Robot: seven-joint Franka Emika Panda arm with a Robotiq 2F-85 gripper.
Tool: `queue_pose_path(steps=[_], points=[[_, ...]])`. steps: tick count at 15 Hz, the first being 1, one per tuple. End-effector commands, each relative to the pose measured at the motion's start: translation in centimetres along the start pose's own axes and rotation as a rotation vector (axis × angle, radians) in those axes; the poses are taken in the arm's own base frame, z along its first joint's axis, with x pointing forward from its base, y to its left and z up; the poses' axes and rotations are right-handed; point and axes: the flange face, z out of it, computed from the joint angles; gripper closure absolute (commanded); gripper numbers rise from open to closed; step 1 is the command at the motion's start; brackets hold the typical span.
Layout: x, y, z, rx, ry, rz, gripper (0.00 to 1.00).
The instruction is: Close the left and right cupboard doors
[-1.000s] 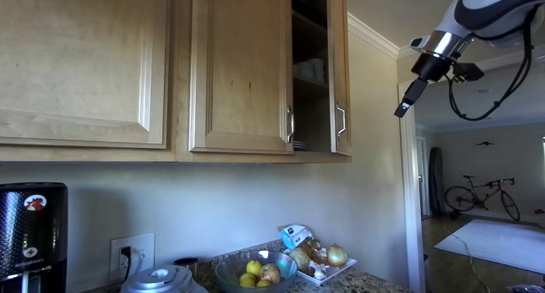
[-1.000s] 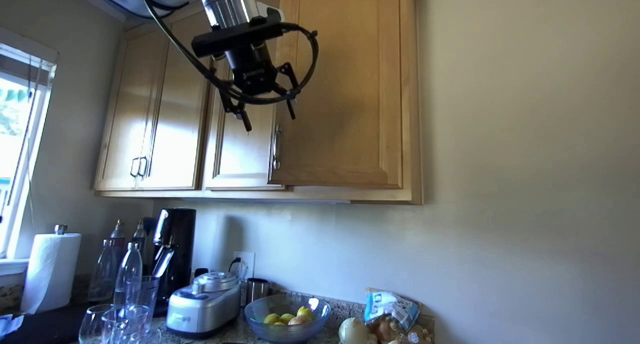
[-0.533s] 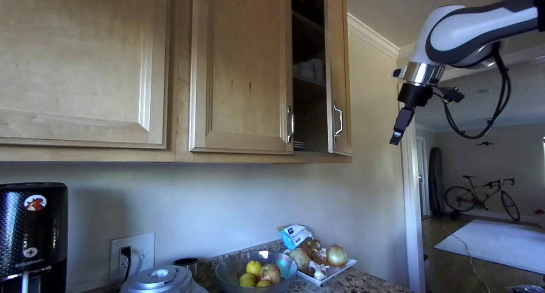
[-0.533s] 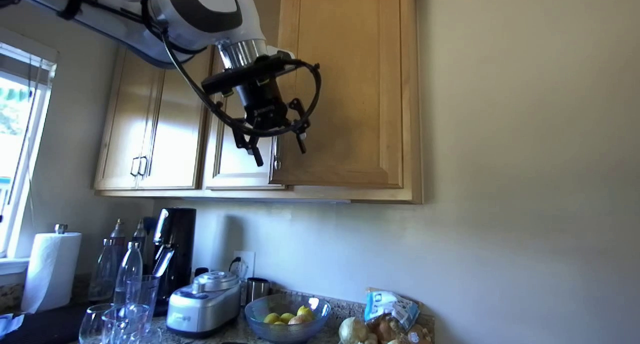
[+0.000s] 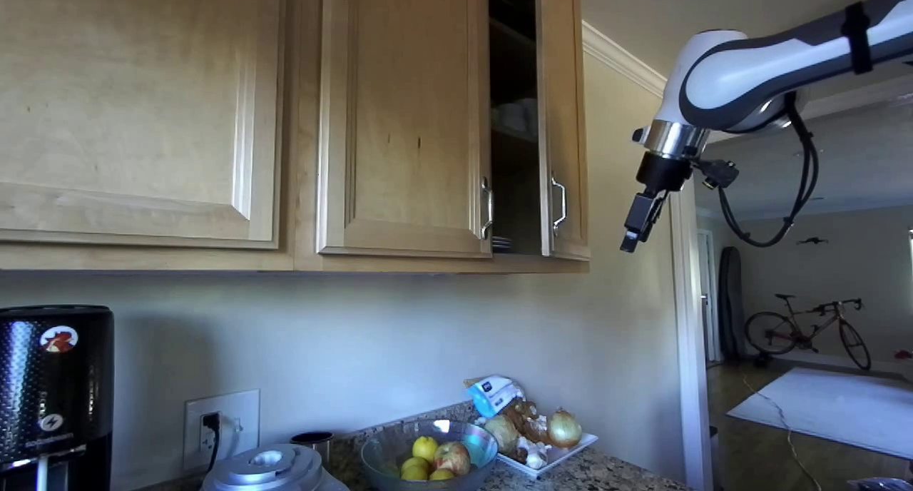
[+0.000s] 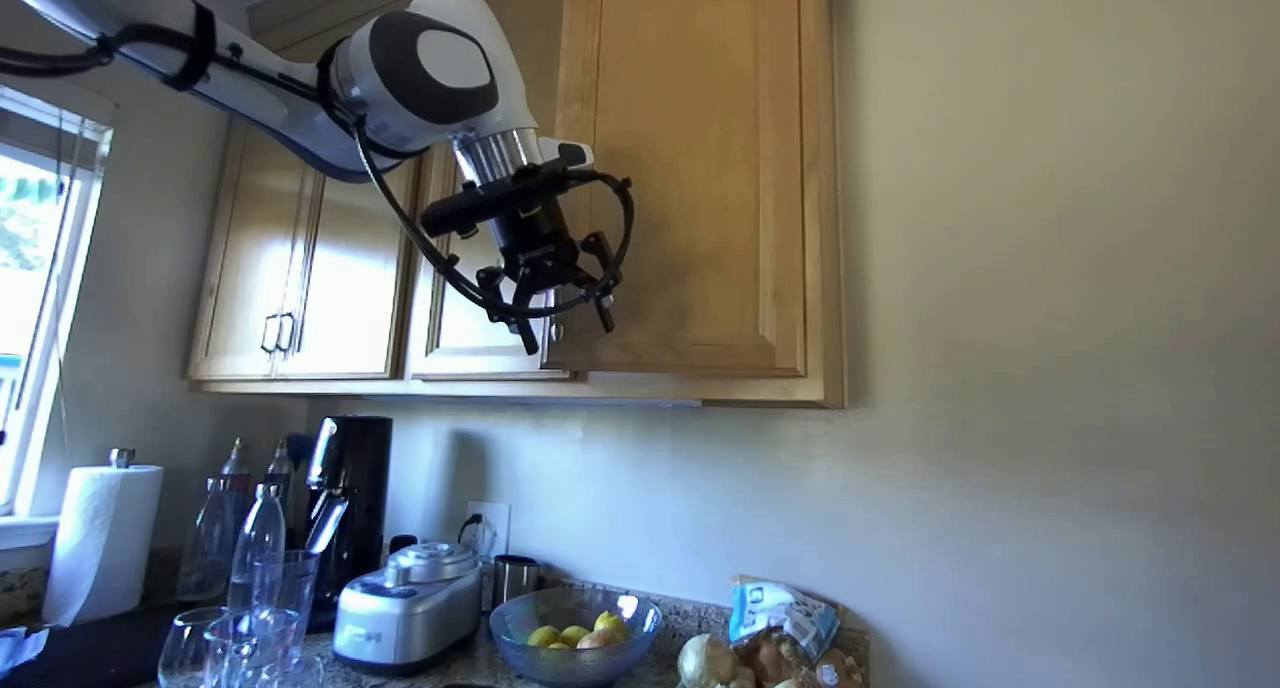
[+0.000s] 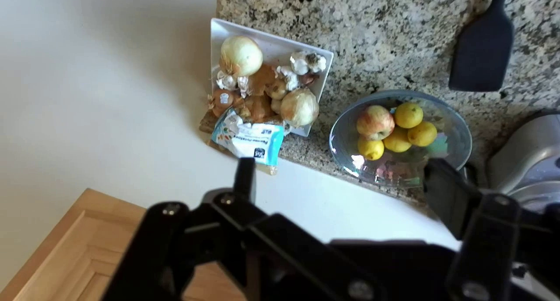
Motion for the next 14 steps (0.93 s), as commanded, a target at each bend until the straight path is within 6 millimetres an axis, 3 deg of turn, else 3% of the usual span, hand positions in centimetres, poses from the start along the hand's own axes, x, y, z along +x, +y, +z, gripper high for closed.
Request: queue_pose_path(steps=[1,10,14], points=[[1.8,0.6,0.1,-0.019,0.099,0.038,0.33],[7.6,1.5,3.2,0.004,0.297,0.075,0.92],[10.5,1.3,3.9,0.018,0.345,0.079,1.0]])
